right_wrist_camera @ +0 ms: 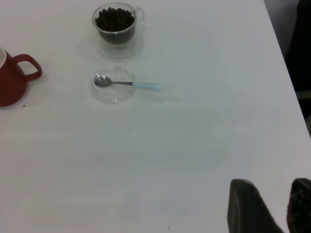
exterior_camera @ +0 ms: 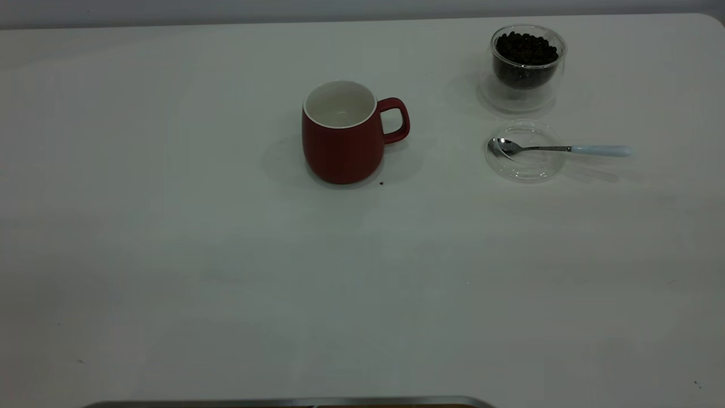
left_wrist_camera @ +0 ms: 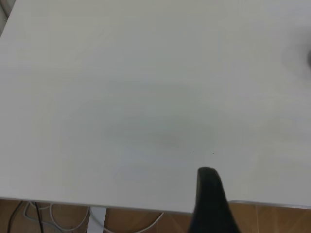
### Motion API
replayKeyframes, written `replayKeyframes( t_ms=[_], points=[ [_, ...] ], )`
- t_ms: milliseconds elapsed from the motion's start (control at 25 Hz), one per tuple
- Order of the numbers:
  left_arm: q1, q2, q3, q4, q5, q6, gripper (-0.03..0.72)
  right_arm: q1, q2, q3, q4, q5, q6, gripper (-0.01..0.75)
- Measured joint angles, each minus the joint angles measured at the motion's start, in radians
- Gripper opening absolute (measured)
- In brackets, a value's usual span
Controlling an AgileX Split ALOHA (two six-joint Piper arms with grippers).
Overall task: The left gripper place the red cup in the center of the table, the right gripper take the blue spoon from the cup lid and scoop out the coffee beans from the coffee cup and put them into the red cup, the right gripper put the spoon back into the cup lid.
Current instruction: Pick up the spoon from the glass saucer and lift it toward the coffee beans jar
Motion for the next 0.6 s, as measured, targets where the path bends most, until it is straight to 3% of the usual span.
replayKeyframes(
  t_ms=[120,200,400,600],
  points=[
    [0.0,0.0,0.0,0.0,0.0,0.0,0.561,0.0,0.004,-0.006,0.006,-0.015,-0.004,0.241],
    [0.0,0.0,0.0,0.0,0.0,0.0,0.561,0.0,0.035,-0.015,0.006,-0.082,-0.015,0.241],
    [0.0,0.0,0.0,0.0,0.0,0.0,0.561,0.0,0.232,0.018,0.012,-0.406,-0.087,0.268],
    [0.0,0.0,0.0,0.0,0.0,0.0,0.561,0.0,0.552,0.04,0.06,-0.686,-0.137,0.343]
  ],
)
